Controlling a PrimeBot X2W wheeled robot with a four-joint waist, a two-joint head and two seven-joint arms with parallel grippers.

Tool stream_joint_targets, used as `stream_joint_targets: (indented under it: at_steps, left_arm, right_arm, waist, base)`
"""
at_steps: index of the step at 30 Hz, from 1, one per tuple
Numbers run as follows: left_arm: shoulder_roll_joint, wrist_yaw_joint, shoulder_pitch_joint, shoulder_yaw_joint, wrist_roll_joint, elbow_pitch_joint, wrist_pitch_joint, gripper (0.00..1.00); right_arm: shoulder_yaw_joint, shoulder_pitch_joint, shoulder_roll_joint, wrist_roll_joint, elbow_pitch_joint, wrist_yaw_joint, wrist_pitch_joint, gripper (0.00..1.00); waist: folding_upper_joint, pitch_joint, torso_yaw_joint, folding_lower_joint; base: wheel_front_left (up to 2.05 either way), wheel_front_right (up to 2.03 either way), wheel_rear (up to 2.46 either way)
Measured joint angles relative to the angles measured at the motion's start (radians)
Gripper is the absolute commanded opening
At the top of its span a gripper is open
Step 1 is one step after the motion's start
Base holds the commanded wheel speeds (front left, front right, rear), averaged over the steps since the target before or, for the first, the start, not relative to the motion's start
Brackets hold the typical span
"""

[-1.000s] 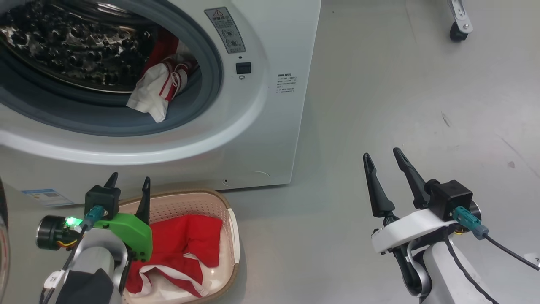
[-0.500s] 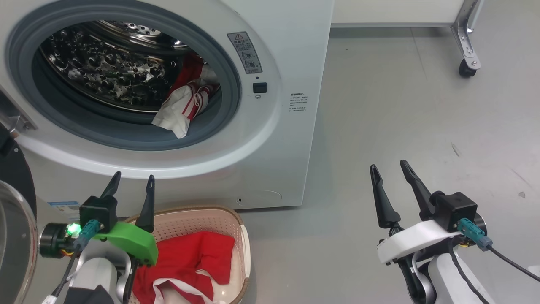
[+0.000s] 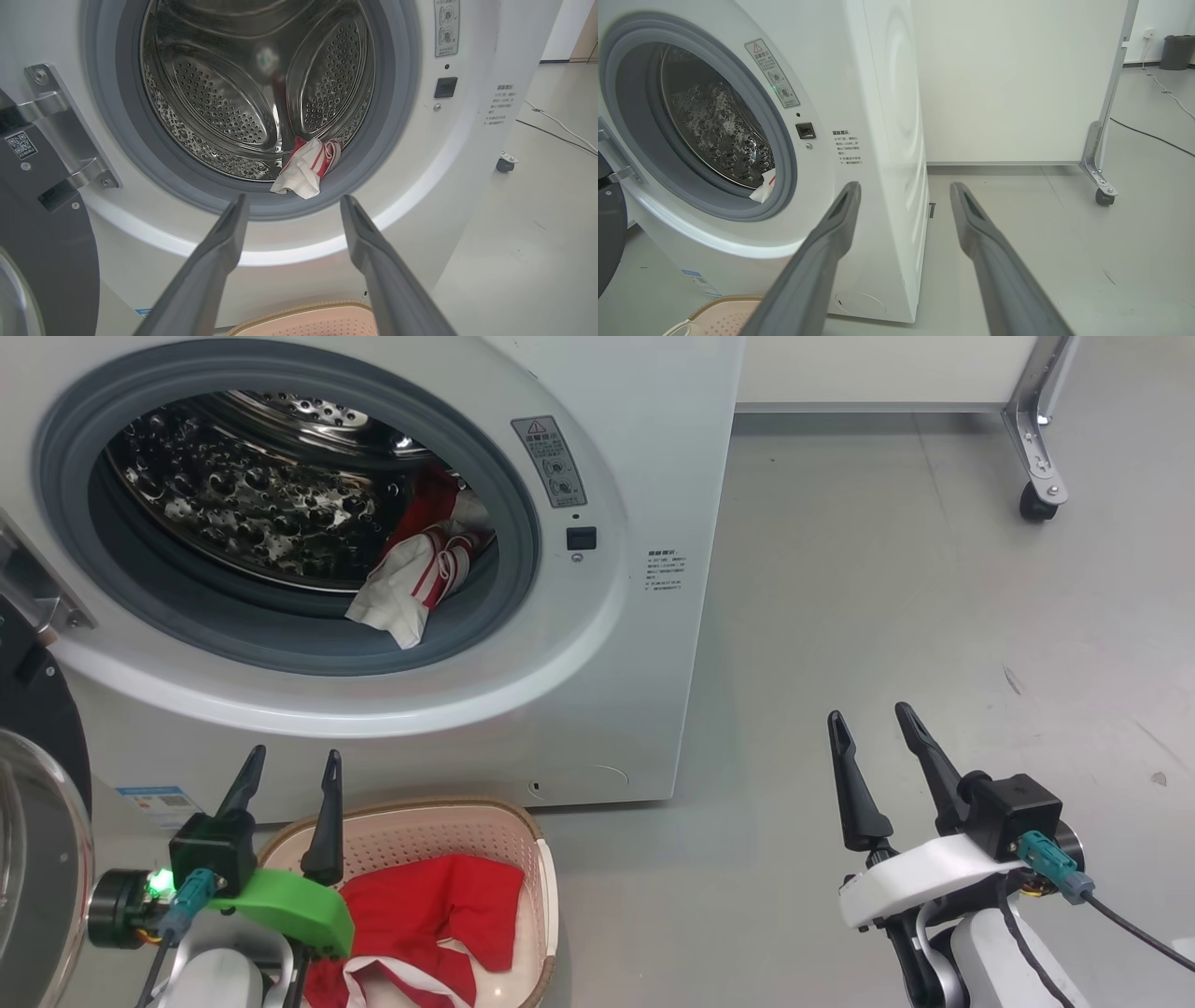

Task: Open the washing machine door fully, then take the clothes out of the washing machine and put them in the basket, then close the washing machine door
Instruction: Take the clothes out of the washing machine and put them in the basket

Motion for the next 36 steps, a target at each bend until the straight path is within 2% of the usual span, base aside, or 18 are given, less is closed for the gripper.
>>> stream_joint_targets:
  at_steps: [36]
  left_arm:
    - [-0.002, 0.022, 0.083, -0.002, 0.0, -0.118, 0.0, 1.0]
  right_arm:
    - [0.003, 0.02, 0.0, 0.0, -0.01, 0.009, 0.0, 1.0]
  waist:
    - [0.0, -0.003, -0.006, 0.0]
  base:
    - [0.0, 0.0, 0.0]
